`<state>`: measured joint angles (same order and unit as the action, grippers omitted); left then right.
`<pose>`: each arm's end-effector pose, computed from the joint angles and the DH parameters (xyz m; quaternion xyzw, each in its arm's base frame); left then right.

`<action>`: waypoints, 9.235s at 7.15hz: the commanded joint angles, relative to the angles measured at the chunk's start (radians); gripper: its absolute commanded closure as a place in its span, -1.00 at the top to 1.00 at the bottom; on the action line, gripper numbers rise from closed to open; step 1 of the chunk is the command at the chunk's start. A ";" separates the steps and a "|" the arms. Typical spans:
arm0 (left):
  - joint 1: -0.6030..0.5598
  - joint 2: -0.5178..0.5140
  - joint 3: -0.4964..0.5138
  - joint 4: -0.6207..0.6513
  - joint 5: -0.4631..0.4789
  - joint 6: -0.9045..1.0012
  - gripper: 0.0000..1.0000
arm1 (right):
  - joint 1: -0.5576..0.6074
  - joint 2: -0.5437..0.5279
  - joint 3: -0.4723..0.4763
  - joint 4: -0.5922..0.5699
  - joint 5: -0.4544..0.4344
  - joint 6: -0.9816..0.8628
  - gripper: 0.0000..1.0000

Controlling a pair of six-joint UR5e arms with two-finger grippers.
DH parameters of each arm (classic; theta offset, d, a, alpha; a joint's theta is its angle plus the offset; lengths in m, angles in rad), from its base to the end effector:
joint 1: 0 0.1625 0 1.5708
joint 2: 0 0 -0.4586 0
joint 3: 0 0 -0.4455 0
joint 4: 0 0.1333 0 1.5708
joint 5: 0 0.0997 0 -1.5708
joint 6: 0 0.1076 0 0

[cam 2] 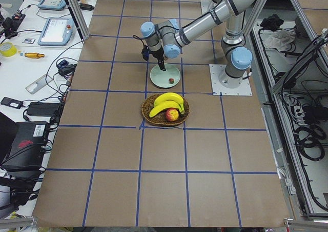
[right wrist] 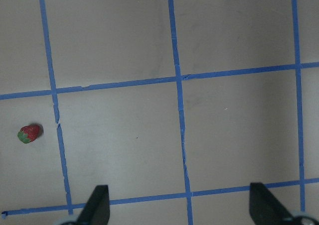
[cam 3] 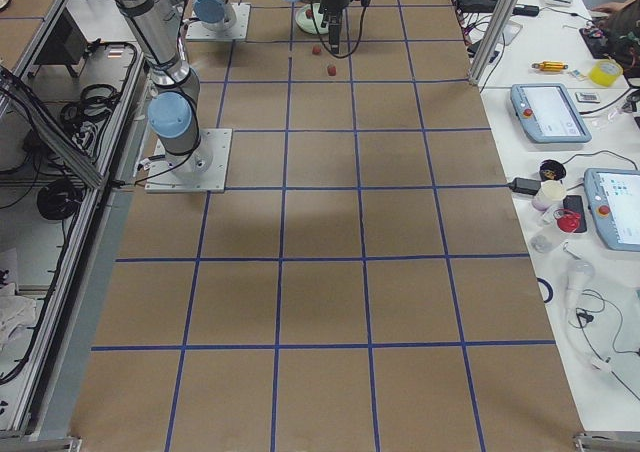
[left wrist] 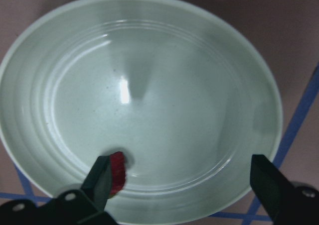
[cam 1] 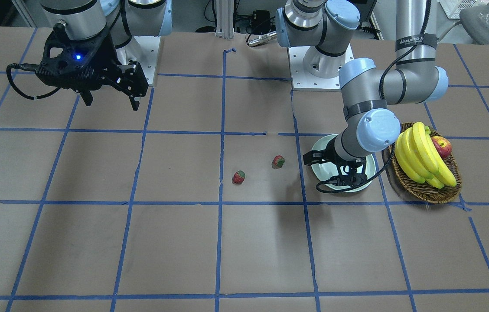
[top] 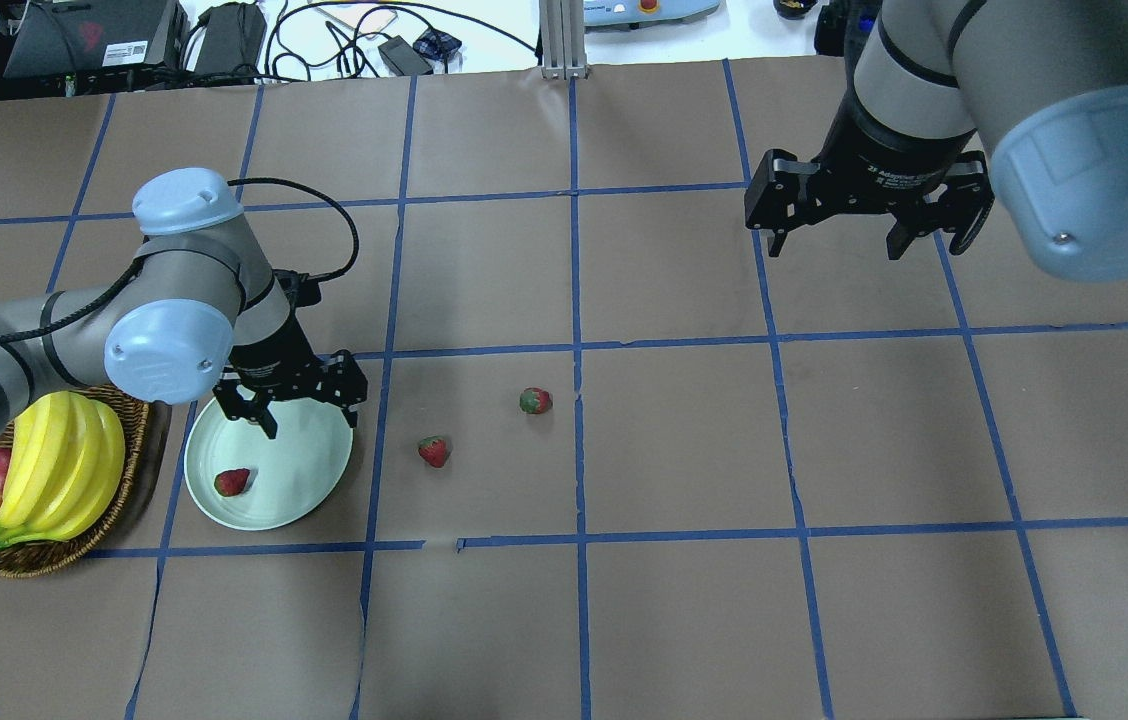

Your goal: Collect all strawberries into plate

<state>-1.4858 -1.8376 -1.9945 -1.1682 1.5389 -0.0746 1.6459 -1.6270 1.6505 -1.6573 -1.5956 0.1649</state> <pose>-0.0913 -0.5391 0.1897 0.0812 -0.9862 -0.1434 0.0165 0.1697 -0.5146 0.5088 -0.0452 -0.9984 0.0327 0.0085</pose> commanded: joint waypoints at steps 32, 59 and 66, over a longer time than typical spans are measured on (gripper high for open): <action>-0.255 -0.209 0.102 0.263 -0.288 -0.439 1.00 | 0.005 -0.001 0.002 -0.033 0.002 -0.010 1.00; -0.063 0.141 0.203 -0.205 0.216 0.171 1.00 | 0.006 0.004 0.003 -0.041 0.002 -0.004 1.00; -0.189 0.339 0.359 -0.303 0.090 0.117 1.00 | 0.005 0.006 0.003 -0.039 -0.006 -0.008 1.00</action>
<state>-1.6782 -1.5250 -1.6206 -1.4725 1.6341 0.0338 1.6506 -1.6214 1.6536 -1.6990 -1.5962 0.1601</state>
